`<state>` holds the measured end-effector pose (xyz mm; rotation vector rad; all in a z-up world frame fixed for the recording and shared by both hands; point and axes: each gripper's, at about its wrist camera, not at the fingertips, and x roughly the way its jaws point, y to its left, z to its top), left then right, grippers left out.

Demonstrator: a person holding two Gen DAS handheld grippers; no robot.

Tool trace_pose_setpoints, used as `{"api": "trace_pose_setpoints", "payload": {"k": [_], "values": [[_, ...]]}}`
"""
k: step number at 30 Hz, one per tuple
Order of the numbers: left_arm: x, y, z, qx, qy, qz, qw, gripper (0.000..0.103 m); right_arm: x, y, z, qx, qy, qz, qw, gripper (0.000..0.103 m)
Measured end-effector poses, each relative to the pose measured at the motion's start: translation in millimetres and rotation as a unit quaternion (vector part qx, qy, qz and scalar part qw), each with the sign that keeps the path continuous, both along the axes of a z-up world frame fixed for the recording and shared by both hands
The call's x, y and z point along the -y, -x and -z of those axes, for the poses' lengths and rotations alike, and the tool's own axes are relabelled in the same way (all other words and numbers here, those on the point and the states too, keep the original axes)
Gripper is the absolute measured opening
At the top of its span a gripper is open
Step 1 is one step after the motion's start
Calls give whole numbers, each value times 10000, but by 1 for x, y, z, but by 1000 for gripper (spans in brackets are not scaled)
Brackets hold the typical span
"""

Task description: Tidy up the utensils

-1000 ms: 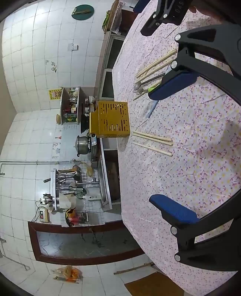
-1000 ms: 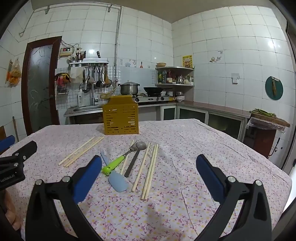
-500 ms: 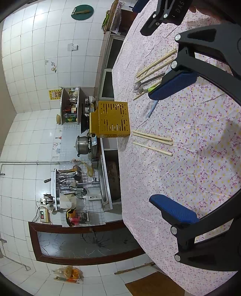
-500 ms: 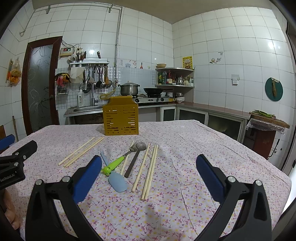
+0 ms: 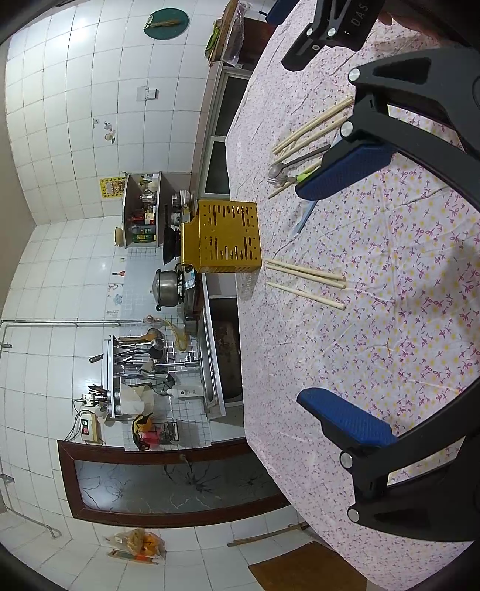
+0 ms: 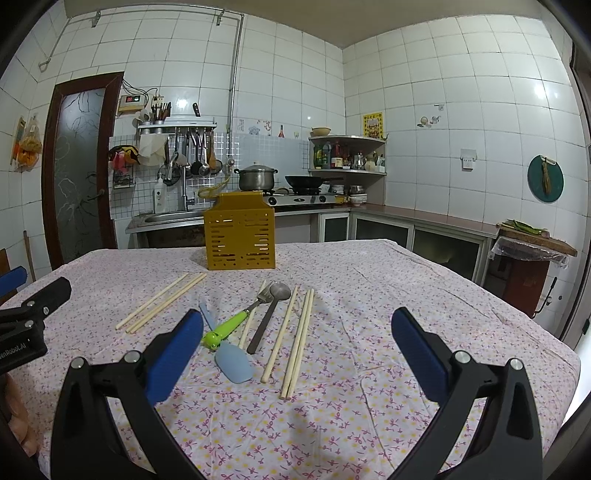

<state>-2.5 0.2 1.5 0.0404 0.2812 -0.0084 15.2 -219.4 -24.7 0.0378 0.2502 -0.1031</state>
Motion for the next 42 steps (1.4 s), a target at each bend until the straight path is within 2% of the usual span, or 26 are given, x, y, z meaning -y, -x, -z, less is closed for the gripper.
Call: {"api": "trace_pose_setpoints", "payload": {"k": [42], "values": [[0, 0, 1, 8, -6, 3, 10000, 98, 2, -1, 0, 25, 32, 27, 10000, 99]]}}
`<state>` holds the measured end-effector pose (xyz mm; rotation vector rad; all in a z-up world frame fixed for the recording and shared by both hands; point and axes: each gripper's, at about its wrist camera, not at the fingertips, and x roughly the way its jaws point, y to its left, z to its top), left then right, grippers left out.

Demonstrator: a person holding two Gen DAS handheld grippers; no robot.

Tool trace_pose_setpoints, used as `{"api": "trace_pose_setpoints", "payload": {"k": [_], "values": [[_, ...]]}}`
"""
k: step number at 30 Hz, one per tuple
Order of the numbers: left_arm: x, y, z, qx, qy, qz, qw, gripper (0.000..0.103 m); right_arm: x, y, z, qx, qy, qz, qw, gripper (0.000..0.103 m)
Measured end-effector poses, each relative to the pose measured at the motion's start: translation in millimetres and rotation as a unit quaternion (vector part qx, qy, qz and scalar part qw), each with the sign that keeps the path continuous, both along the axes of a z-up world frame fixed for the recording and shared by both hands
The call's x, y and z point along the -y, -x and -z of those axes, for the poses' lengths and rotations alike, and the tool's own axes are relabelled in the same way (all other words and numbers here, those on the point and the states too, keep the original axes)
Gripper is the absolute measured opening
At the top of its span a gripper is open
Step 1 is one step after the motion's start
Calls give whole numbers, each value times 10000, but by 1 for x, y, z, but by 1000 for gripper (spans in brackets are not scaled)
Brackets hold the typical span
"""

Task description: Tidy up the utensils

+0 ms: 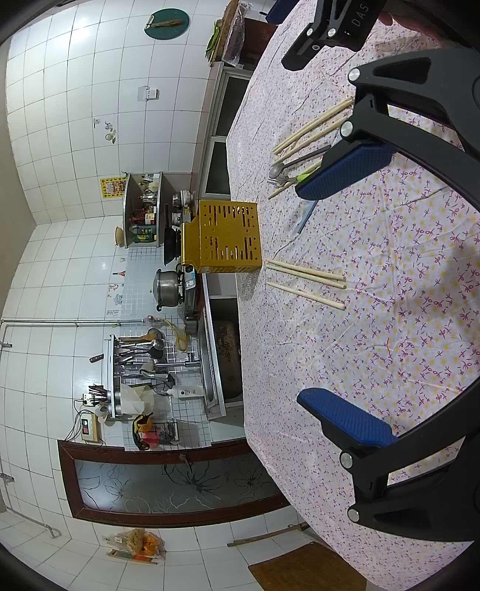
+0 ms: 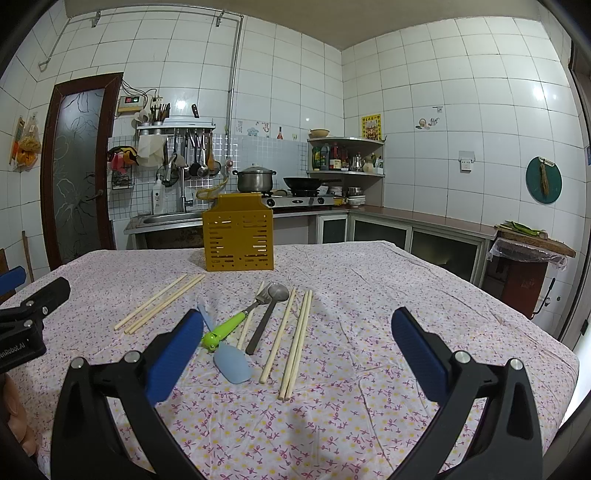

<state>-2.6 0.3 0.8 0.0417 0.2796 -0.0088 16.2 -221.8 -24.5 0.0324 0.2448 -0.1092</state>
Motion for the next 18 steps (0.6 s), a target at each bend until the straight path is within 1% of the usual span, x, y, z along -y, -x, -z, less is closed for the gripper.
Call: {"api": "trace_pose_setpoints", "payload": {"k": [13, 18], "values": [[0, 0, -1, 8, -2, 3, 10000, 98, -1, 0, 1, 5, 6, -2, 10000, 99], [-1, -2, -1, -23, 11, -8, 10000, 98, 2, -2, -1, -63, -17, -36, 10000, 99]]}}
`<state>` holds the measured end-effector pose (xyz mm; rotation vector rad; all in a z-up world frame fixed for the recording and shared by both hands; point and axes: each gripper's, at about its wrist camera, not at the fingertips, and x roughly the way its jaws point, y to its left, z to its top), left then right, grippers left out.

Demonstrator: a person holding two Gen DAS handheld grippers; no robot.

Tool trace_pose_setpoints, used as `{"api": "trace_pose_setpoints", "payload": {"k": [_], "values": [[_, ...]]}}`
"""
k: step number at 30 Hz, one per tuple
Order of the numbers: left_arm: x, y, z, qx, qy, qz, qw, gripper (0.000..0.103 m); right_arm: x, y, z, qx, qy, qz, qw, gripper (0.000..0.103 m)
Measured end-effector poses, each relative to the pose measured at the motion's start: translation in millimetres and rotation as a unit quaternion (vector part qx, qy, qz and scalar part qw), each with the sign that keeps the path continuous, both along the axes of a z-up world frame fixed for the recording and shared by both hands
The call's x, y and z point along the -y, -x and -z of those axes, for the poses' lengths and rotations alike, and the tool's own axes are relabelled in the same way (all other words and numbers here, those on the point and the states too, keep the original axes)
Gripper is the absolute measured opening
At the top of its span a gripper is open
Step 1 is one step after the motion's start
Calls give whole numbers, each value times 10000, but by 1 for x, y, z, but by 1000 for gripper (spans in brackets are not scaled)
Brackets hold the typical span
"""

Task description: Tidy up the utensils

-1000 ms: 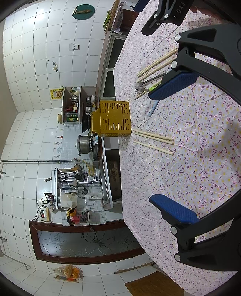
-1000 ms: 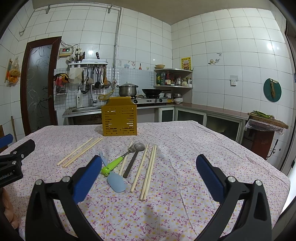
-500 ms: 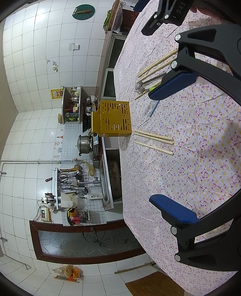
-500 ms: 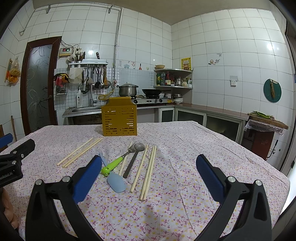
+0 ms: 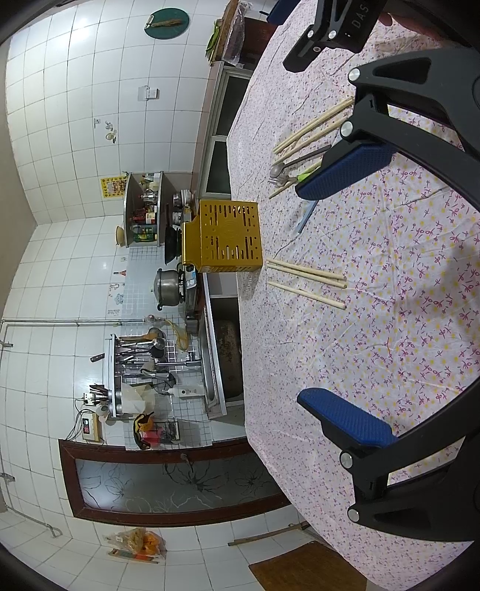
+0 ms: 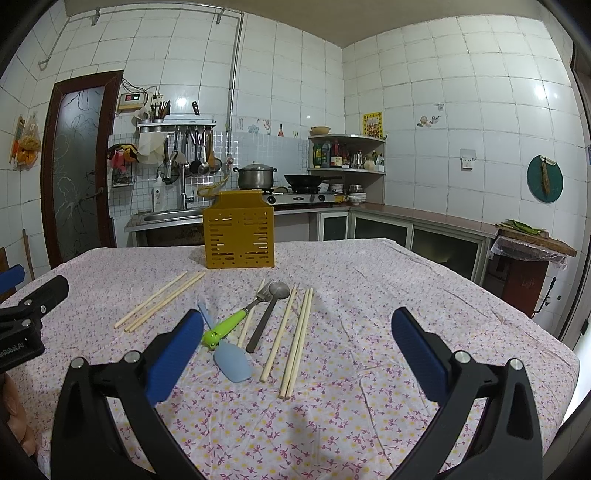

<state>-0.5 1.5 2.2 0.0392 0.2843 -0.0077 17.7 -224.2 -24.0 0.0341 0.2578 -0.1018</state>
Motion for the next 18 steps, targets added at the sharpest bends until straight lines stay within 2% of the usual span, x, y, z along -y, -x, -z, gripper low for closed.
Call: {"api": "trace_pose_setpoints", "payload": {"k": [5, 9, 11, 15, 18], "values": [[0, -9, 2, -245, 23, 135, 9996, 98, 4, -4, -4, -26, -67, -84, 9999, 99], [-2, -20, -3, -431, 23, 241, 9988, 98, 4, -21, -11, -245, 48, -360, 9990, 99], [-2, -27, -8, -469, -56, 282, 9985, 98, 5, -38, -13, -458, 126, -322, 9984, 99], [2, -48, -18, -597, -241, 327, 9974, 98, 17, -77, -16, -734, -138, -357, 9966, 99], [1, -72, -26, -707, -215, 447, 9963, 98, 21, -113, -15, -1212, -67, -395, 9918, 99]]}}
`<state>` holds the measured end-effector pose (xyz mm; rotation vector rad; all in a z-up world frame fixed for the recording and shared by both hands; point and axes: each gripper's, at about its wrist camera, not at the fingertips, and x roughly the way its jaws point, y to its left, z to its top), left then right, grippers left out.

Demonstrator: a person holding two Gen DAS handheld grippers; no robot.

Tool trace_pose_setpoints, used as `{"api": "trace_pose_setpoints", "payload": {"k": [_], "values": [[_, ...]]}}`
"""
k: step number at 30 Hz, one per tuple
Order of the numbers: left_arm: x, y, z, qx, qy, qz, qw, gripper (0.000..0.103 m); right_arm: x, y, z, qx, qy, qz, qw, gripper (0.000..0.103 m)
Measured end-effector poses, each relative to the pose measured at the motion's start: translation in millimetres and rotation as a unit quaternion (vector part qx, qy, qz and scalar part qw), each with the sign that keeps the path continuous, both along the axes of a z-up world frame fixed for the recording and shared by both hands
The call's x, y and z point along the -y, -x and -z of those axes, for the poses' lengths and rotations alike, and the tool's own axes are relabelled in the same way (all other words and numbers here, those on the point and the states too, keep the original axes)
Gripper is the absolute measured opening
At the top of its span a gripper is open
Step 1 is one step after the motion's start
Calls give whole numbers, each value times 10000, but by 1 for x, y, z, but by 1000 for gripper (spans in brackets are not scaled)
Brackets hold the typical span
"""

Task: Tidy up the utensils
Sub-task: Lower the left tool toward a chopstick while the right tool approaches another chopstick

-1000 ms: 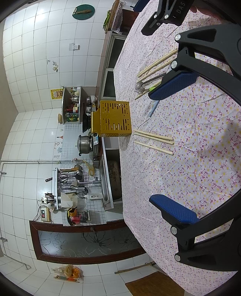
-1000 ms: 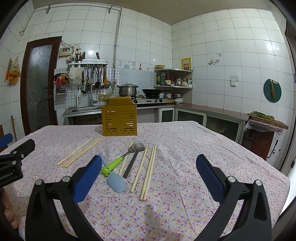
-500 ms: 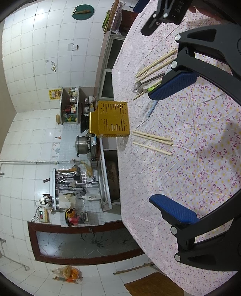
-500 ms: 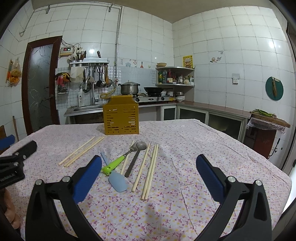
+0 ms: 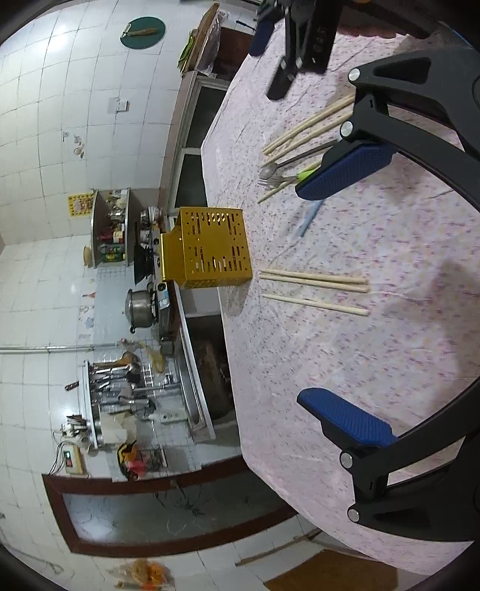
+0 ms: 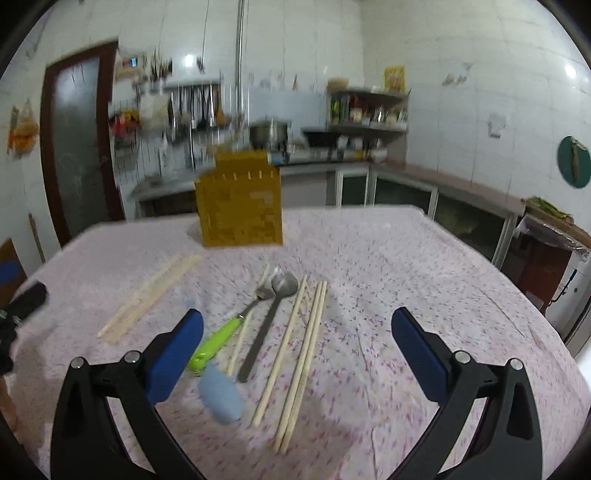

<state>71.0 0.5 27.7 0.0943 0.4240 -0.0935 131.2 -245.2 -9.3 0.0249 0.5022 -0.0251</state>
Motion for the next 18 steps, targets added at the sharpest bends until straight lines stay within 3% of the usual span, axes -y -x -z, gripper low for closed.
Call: {"api": "trace_pose_setpoints", "payload": {"k": [4, 9, 14, 18], "values": [[-4, -44, -6, -251, 72, 56, 9996, 98, 2, -30, 2, -44, 116, 5, 9999, 99], [0, -102, -6, -362, -94, -37, 9993, 98, 16, -79, 12, -747, -319, -4, 9967, 99], [6, -156, -4, -747, -13, 264, 9969, 98, 22, -120, 18, -941, -181, 282, 9950, 99], [5, -187, 3, -932, 206, 228, 9952, 98, 30, -145, 28, -1224, -230, 450, 9912, 99]]}}
